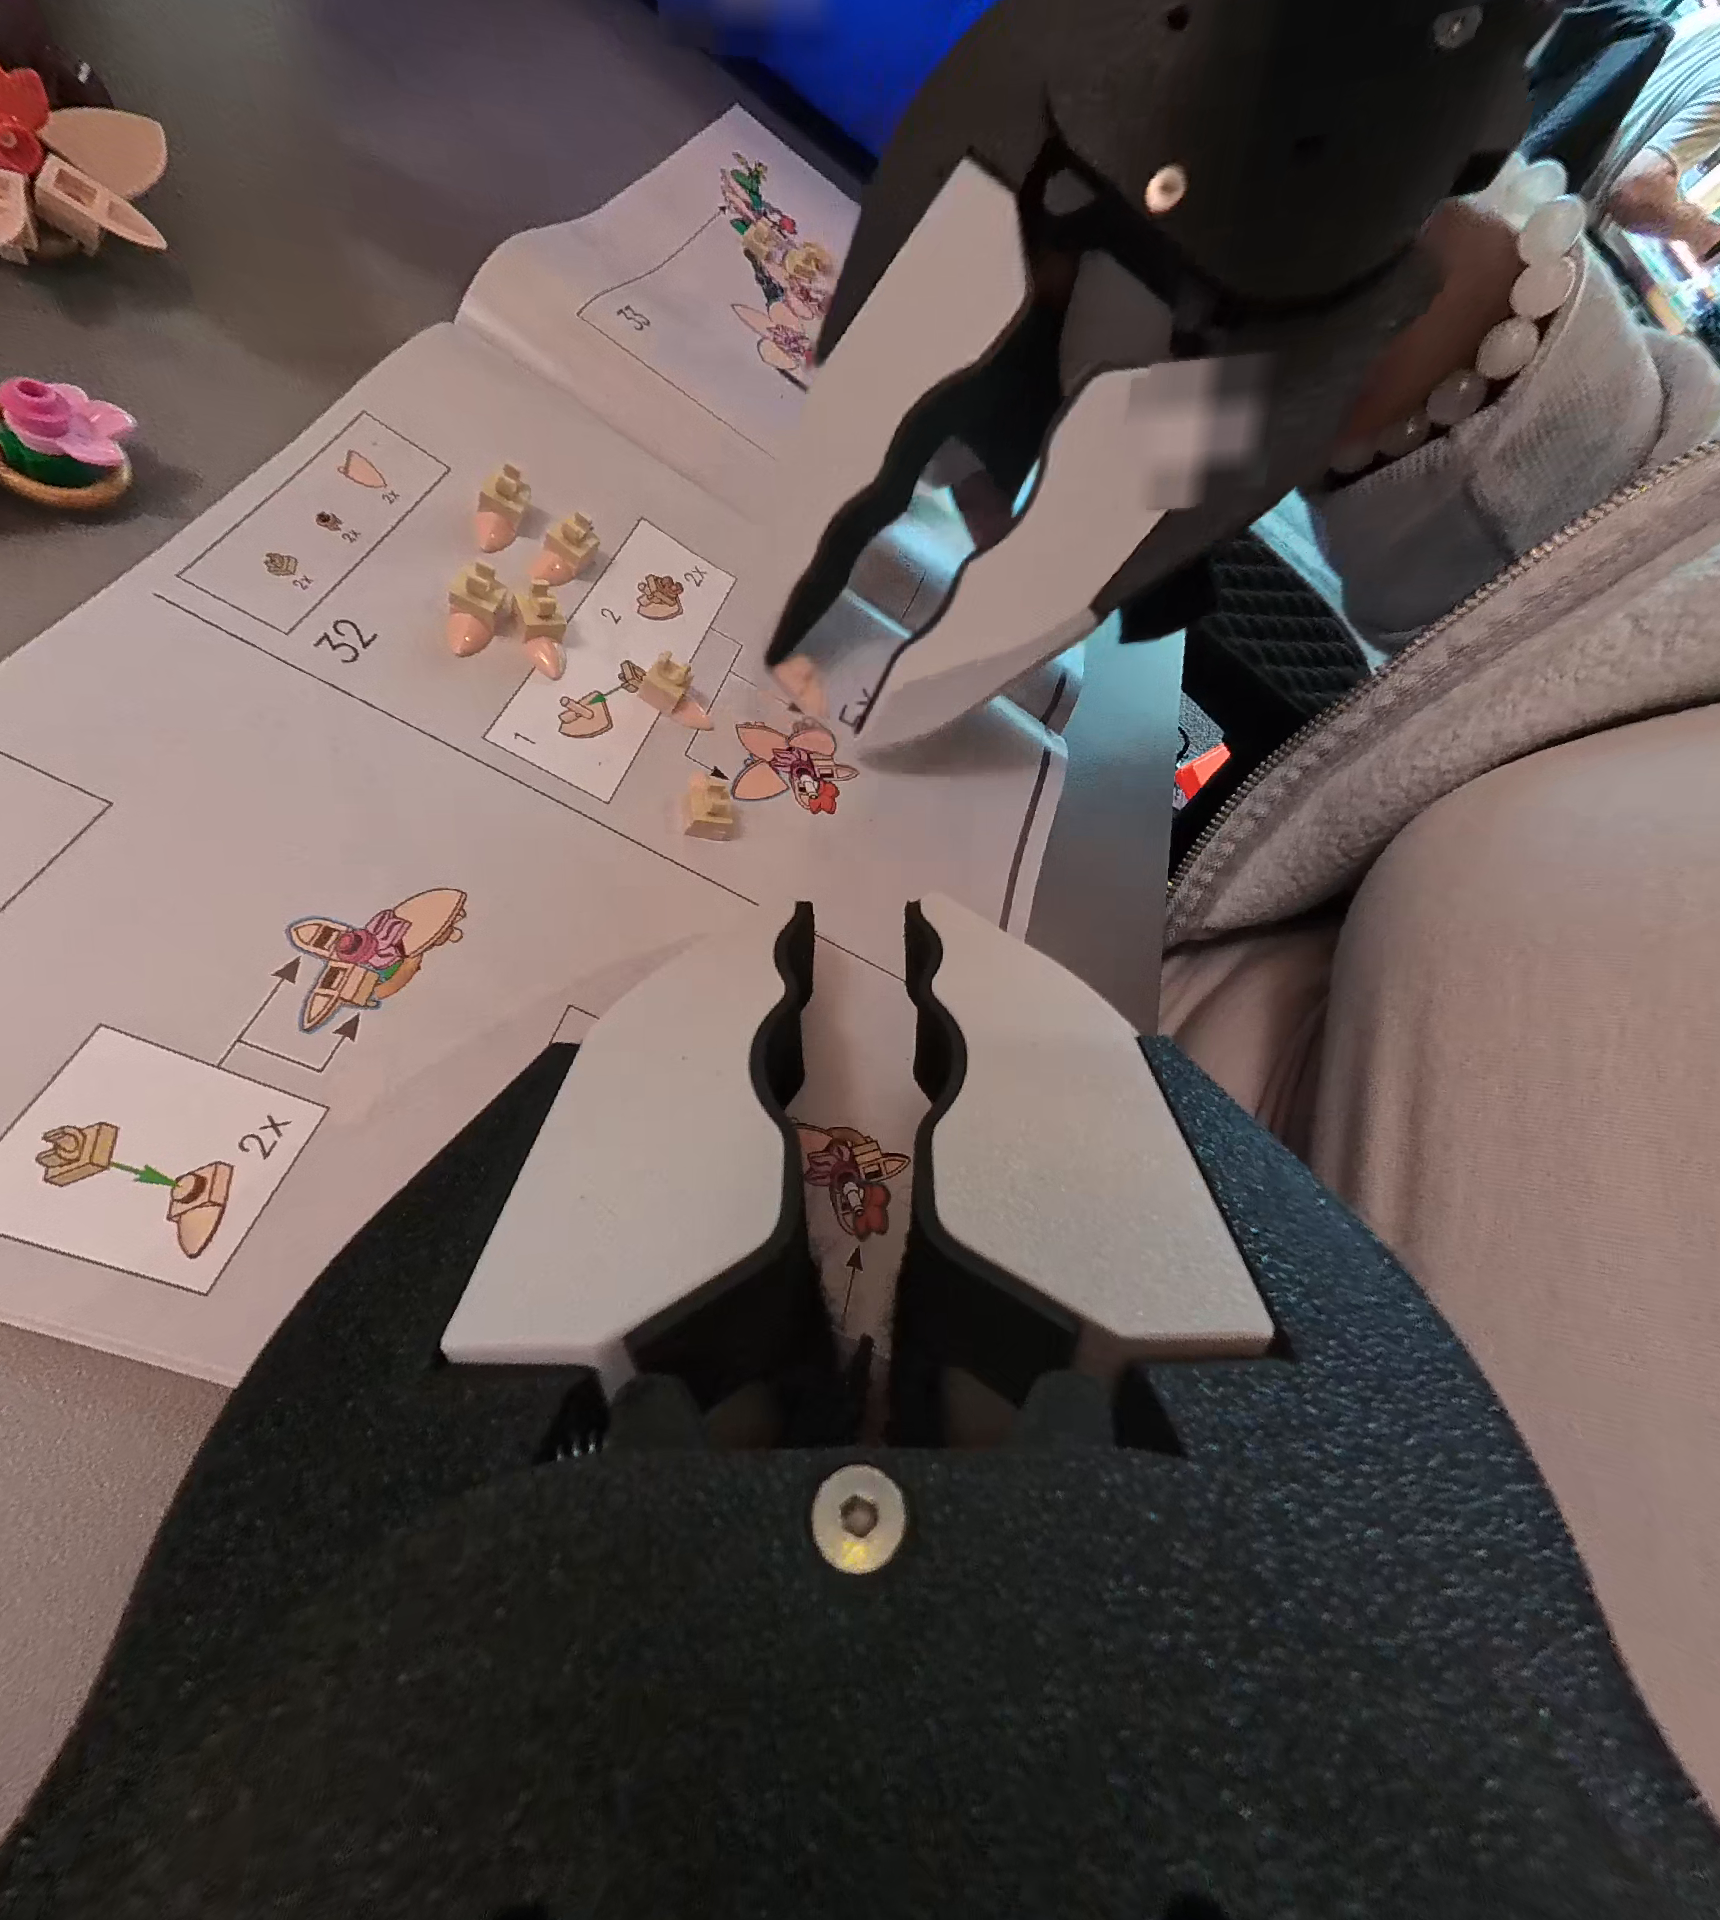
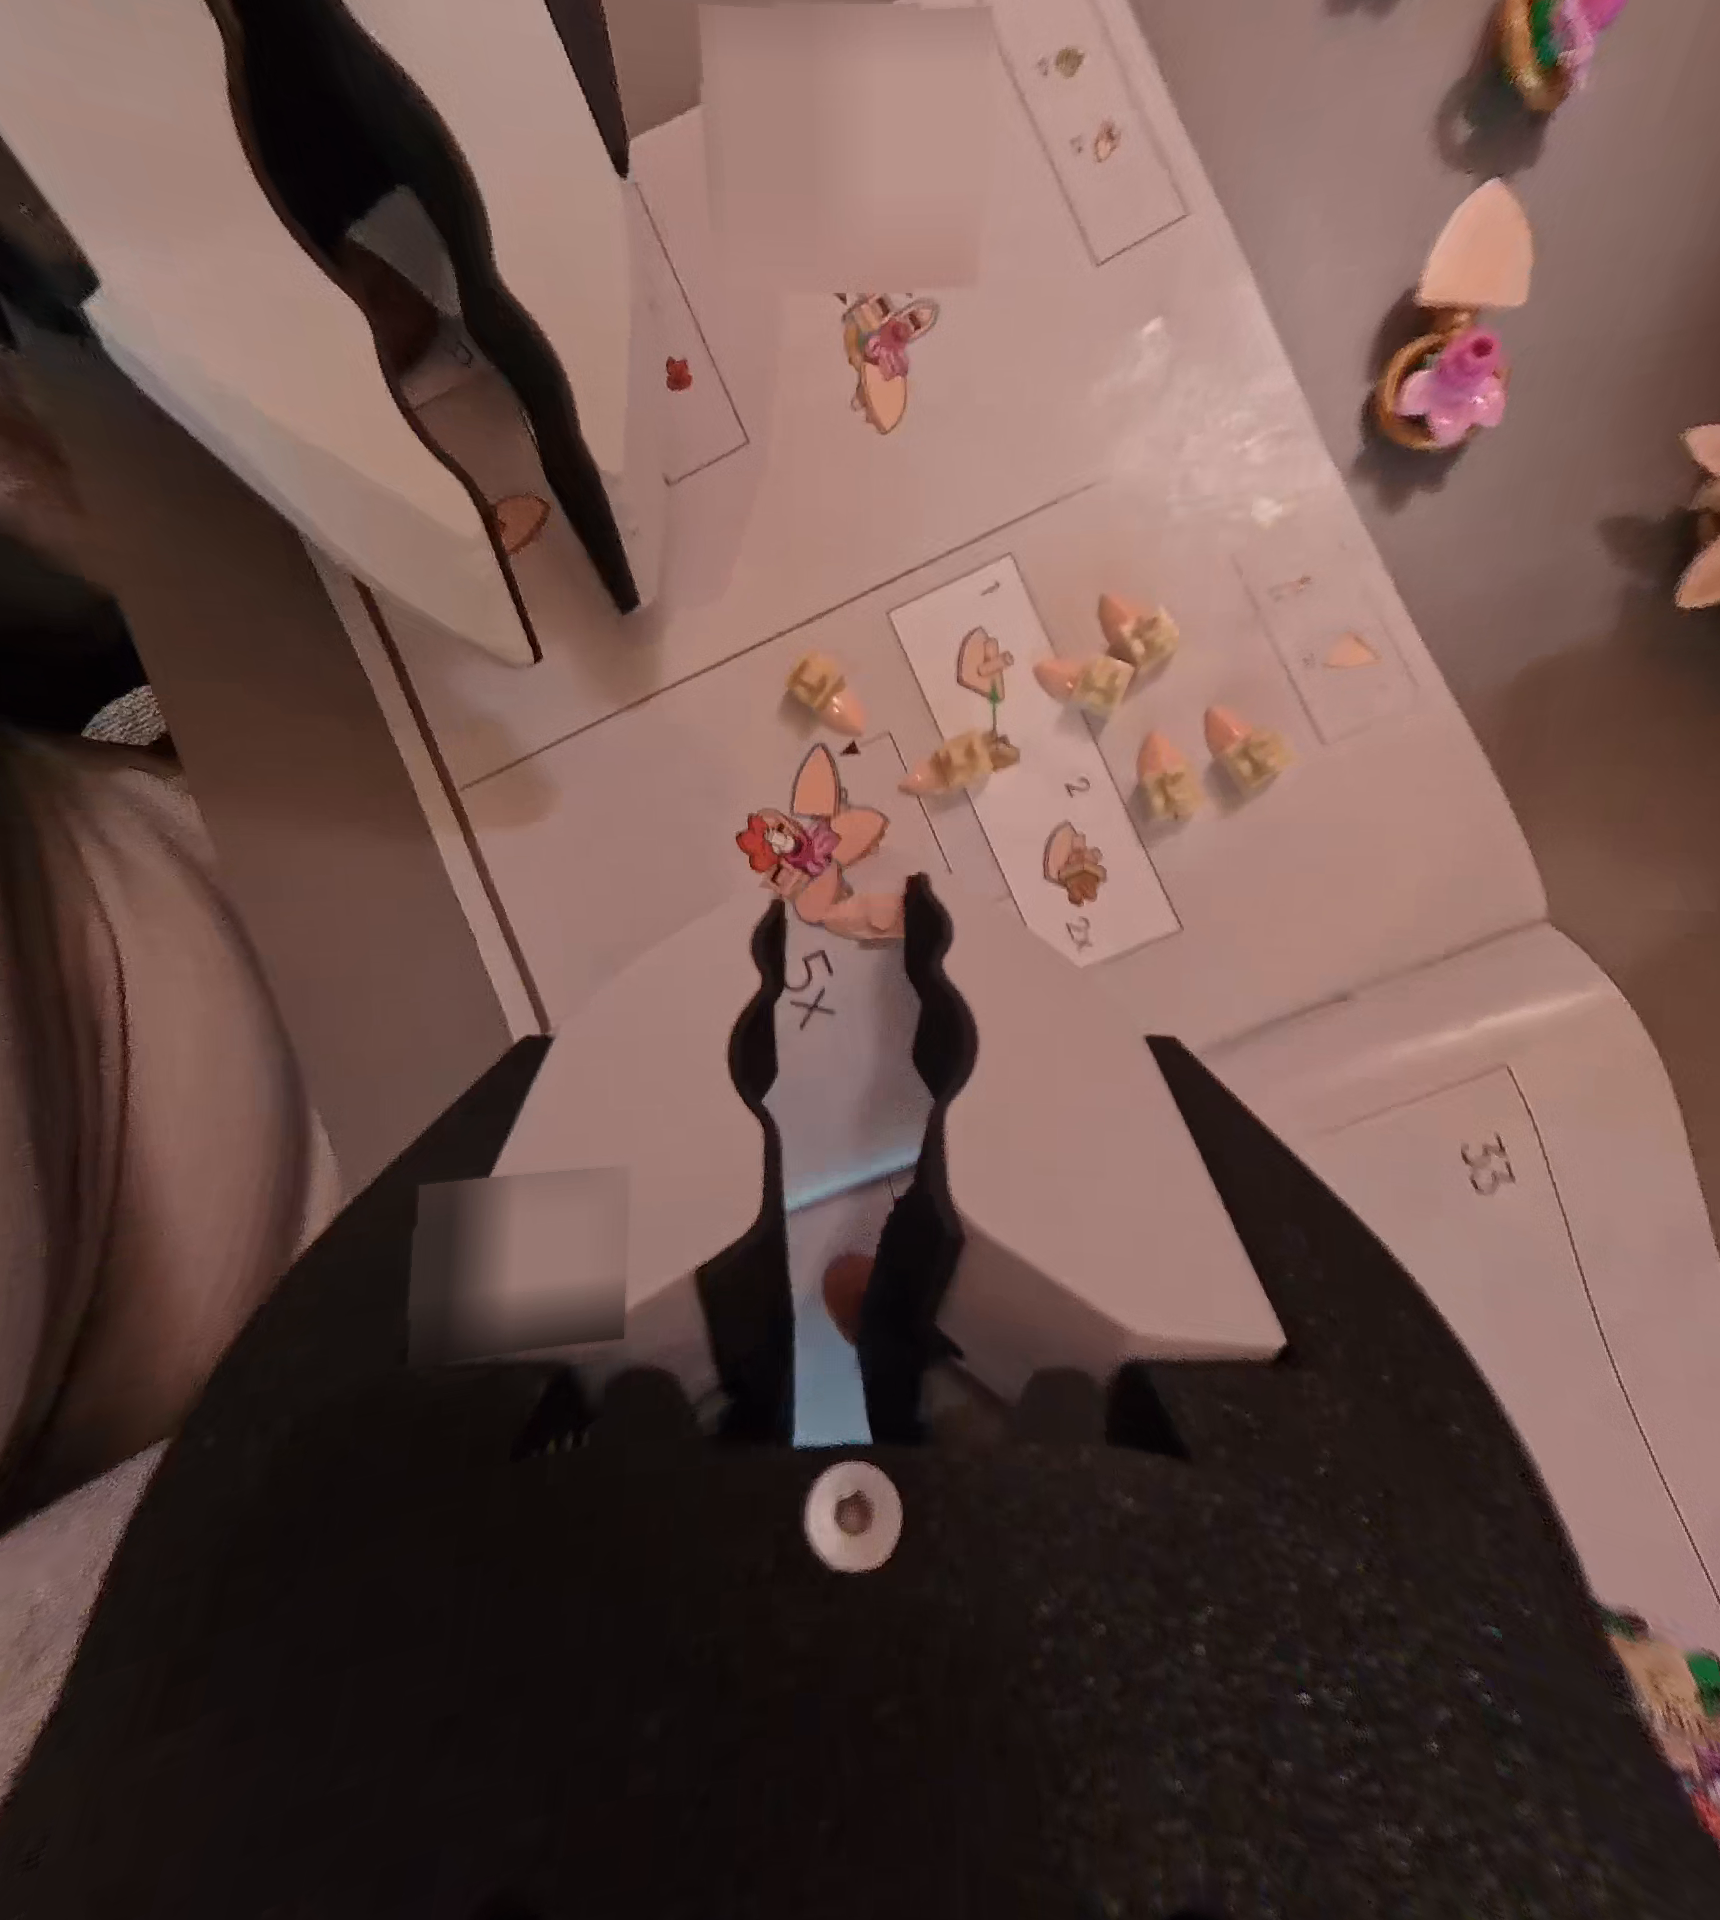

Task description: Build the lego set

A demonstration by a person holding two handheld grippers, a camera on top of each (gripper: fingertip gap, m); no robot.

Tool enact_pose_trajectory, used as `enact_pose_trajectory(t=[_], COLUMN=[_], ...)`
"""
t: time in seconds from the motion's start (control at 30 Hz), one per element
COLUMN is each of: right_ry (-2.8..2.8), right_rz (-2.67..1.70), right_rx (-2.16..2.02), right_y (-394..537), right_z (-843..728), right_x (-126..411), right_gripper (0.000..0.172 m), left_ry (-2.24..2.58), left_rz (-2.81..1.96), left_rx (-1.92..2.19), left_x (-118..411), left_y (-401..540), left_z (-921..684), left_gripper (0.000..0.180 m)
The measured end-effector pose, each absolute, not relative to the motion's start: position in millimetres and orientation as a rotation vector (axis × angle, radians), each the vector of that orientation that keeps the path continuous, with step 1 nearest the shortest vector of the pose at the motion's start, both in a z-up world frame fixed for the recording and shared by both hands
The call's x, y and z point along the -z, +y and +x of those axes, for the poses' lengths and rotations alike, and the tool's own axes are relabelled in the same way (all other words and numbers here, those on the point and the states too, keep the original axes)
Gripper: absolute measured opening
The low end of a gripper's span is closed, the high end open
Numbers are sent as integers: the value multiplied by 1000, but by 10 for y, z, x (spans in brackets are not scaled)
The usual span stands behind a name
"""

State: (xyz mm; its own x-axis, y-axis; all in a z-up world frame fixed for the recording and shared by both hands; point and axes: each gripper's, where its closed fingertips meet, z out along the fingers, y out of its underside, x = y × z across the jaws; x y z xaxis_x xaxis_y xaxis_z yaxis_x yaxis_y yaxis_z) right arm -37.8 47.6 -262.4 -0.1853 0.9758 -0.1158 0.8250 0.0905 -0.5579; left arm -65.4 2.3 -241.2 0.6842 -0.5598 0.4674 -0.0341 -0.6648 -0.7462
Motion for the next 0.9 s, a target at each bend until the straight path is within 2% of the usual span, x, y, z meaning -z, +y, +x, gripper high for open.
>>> enact_pose_trajectory(t=[0.13, 0.3, 0.9], right_ry=[-1833, -1229, -1104], right_rz=[-1865, -2129, -2335], right_rx=[-698, -180, -374], right_y=[805, 1880, 2030], right_z=[-148, 703, 616], right_x=[2396, 2323, 2666], right_gripper=[25, 14, 8], left_ry=[456, 456, 431], left_rz=[-2161, -2157, -2139], left_rx=[911, 924, 966], left_x=[2419, 2413, 2386], left_y=[22, 20, 23], left_z=[-652, -650, -663], left_gripper=[17, 17, 17])
